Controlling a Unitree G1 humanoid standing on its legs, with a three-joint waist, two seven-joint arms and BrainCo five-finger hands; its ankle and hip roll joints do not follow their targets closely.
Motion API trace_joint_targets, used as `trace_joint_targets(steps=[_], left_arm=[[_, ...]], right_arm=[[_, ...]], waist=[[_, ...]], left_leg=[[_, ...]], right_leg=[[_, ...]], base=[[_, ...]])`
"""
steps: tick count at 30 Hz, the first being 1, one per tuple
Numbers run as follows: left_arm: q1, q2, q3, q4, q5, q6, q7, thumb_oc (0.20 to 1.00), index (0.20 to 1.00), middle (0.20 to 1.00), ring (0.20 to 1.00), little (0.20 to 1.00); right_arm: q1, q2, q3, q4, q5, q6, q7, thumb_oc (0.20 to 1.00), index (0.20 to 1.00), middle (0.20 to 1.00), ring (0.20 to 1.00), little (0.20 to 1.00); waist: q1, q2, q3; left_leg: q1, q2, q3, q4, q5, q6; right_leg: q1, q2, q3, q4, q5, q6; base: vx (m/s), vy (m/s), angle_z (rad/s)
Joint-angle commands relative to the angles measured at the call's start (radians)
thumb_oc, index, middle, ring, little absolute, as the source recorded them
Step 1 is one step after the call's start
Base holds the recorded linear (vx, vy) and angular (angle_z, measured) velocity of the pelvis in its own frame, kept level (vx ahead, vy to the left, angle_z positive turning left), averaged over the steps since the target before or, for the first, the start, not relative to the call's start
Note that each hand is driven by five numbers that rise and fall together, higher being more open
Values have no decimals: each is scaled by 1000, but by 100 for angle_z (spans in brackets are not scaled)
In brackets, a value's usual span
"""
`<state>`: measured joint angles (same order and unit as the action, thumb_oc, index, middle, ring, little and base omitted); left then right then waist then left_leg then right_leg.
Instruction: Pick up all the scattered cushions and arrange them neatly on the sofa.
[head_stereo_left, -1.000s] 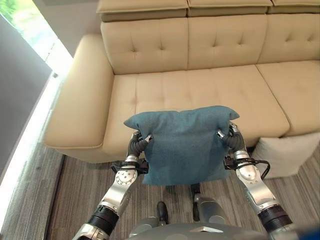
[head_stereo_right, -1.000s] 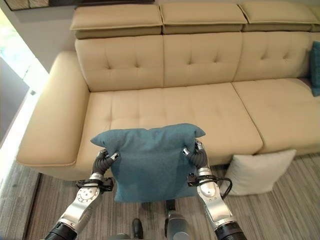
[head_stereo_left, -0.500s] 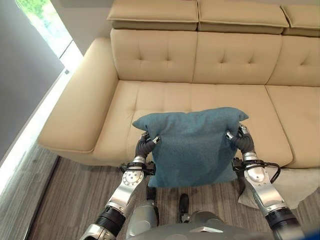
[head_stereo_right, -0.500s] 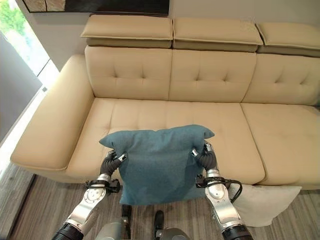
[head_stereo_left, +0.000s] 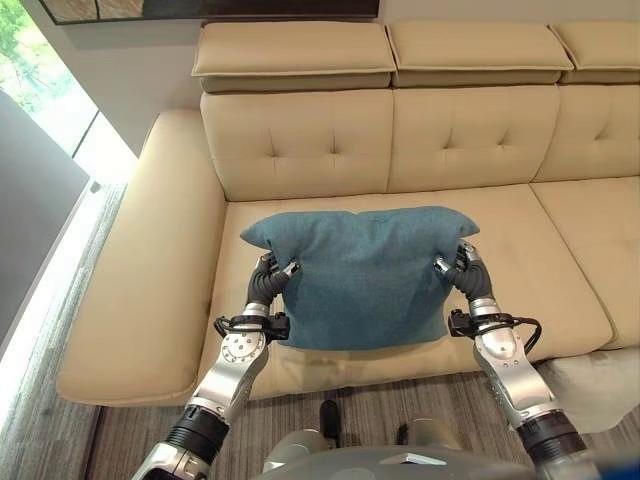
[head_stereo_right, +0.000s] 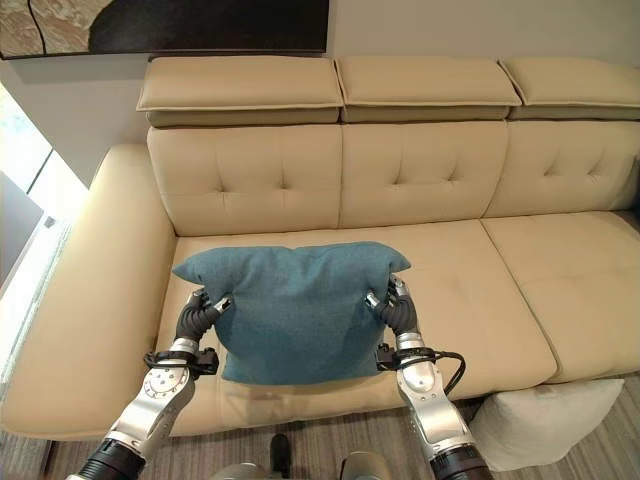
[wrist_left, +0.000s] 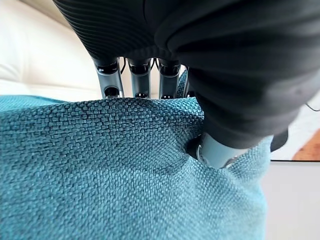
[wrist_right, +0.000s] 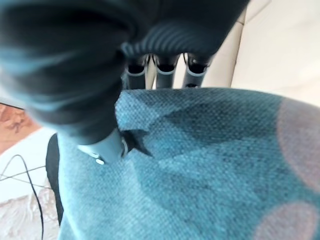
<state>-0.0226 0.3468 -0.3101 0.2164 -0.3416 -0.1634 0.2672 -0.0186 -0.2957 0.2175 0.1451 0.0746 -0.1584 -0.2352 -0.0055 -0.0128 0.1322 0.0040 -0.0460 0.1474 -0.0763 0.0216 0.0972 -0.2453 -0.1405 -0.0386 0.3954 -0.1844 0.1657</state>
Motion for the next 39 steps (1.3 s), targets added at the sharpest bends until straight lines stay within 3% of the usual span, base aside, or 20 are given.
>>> trace_joint_targets(steps=[1, 5, 7, 10, 13, 14, 16, 22, 29, 39], left_arm=[[-20, -35, -24, -107, 2, -77, -48, 200, 200, 200, 200, 200], [-34, -42, -27, -102, 2, -85, -55, 200, 200, 200, 200, 200], [-45, -55, -31, -98, -6, -90, -56, 200, 200, 200, 200, 200], [-68, -67, -44, -87, -6, -87, -50, 200, 200, 200, 200, 200], [-91, -72, -38, -73, -1, -86, -39, 200, 200, 200, 200, 200], [-120, -68, -30, -71, 18, -81, -14, 200, 200, 200, 200, 200], [-134, -73, -27, -66, 19, -81, -4, 200, 200, 200, 200, 200], [-149, -56, -9, -76, 39, -78, 13, 200, 200, 200, 200, 200], [-234, -46, -12, -75, 43, -82, 49, 200, 200, 200, 200, 200], [-658, -14, -62, 68, 37, -128, 196, 200, 200, 200, 200, 200]], right_arm=[[-71, -19, -7, -74, 11, -91, 2, 200, 200, 200, 200, 200], [-61, -23, -10, -71, 9, -94, 3, 200, 200, 200, 200, 200], [-46, -29, -24, -64, 3, -96, -5, 200, 200, 200, 200, 200], [-34, -55, -46, -68, 4, -93, -18, 200, 200, 200, 200, 200], [-30, -71, -53, -68, 1, -80, -19, 200, 200, 200, 200, 200], [-39, -78, -52, -67, -2, -75, -30, 200, 200, 200, 200, 200], [-52, -83, -50, -59, -2, -70, -34, 200, 200, 200, 200, 200], [-90, -80, -28, -53, -27, -52, -36, 200, 200, 200, 200, 200], [-225, -61, 22, -38, -31, -51, -62, 200, 200, 200, 200, 200], [-661, -107, 89, 30, -58, -40, -206, 200, 200, 200, 200, 200]], waist=[[-32, -13, -28], [-41, -20, -20], [-47, -27, -29], [-67, -40, -29], [-71, -41, -33], [-61, -39, -38], [-59, -32, -40], [-51, -20, -70], [-34, -19, -59], [-20, -3, 9]], left_leg=[[-8, 23, -60, 85, -88, -84], [12, 21, -82, 87, -101, -94], [10, 35, -87, 102, -109, -125], [-51, 63, -69, 246, -130, -155], [-82, 88, -45, 262, -109, -157], [-113, 99, -55, 214, -63, -163], [-117, 103, -64, 181, -44, -170], [-39, 87, -45, 79, -42, -158], [-25, 75, -24, 30, -47, -142], [-185, 65, -41, -9, 11, -146]], right_leg=[[88, 64, 10, -280, 189, -11], [100, 64, -2, -311, 202, -12], [124, 68, -13, -323, 197, -29], [180, 57, -63, -346, 178, -56], [214, 54, -86, -362, 160, -65], [235, 60, -89, -372, 150, -64], [247, 65, -87, -378, 136, -65], [287, 63, -58, -419, 136, -59], [268, 50, -36, -437, 152, -43], [74, 48, -26, -438, 210, -27]], base=[[152, -80, 3], [102, -128, 23], [135, -241, 35], [119, -230, 85], [120, -41, 43], [163, 3, 28], [172, 42, 20], [200, 94, -32], [51, 50, -6], [-85, 14, -4]])
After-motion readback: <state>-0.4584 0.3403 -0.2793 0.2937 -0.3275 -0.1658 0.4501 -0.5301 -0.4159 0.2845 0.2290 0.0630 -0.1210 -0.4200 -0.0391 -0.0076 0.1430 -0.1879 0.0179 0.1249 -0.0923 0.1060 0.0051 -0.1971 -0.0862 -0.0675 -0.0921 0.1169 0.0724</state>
